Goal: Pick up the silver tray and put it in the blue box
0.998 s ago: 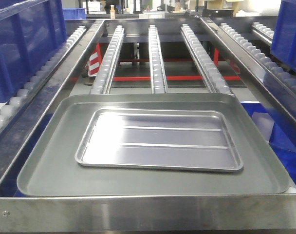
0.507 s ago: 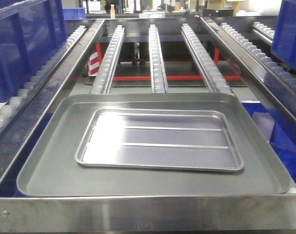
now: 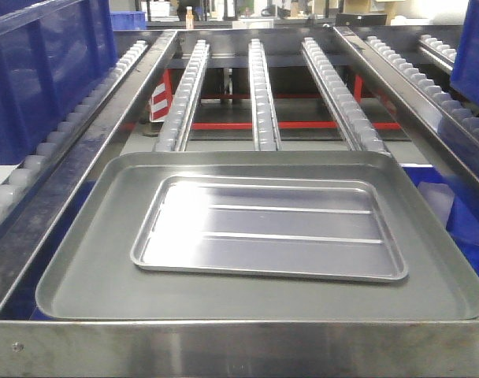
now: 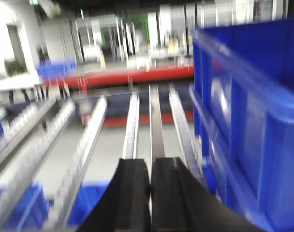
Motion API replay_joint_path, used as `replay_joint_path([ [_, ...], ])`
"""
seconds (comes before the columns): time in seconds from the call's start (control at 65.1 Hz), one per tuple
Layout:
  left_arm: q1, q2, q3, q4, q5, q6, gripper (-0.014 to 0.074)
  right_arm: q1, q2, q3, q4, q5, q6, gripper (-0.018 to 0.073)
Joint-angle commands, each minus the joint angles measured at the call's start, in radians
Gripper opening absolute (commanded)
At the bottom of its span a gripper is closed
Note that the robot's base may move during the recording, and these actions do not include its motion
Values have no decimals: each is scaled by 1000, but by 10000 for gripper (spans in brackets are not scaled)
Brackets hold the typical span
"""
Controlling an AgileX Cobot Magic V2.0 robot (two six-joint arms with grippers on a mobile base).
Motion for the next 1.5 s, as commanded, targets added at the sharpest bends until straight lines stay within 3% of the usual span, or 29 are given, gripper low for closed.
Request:
replay_joint_path([
  [0.0, 2, 95, -64, -54, -58, 0, 197, 16, 88, -72, 1, -24, -2, 340],
  [0.061, 2, 164, -80, -101, -58, 0, 294, 40, 141, -98, 1, 10, -2, 400],
  [0.138, -14, 235, -93, -152, -55, 7, 340, 85, 200, -121, 1, 57, -3, 442],
  [0.23, -87, 326, -122, -263, -38, 150, 340, 172, 285, -150, 1, 113, -3, 459],
  [0.307, -190, 394, -152, -341, -36, 225, 340, 259, 360, -172, 1, 127, -3, 459],
  [0.507, -459, 611, -252, -331, -38, 231, 315, 460, 568, -223, 1, 84, -3, 458],
  [0.614, -521, 707, -289, -335, -24, 227, 301, 483, 654, -256, 1, 106, -3, 458],
  [0.722, -508, 791, -331, -323, 35, 180, 302, 482, 741, -321, -1, 210, -3, 458],
  [0.783, -500, 834, -357, -264, 76, 151, 301, 482, 800, -361, -7, 266, -3, 458],
  [0.952, -508, 942, -447, 82, 224, -186, 301, 481, 966, -462, -25, 367, 3, 458],
  [1.044, -510, 1010, -517, 186, 335, -374, 301, 473, 1045, -519, -26, 404, 60, 458],
  [1.106, -510, 1048, -556, 188, 367, -433, 301, 459, 1084, -551, -33, 433, 119, 458],
  [1.274, -510, 1148, -637, 140, 365, -458, 301, 419, 1168, -614, -58, 489, 238, 458],
  [1.489, -510, 1233, -661, 134, 363, -486, 301, 409, 1225, -616, -59, 475, 242, 458],
])
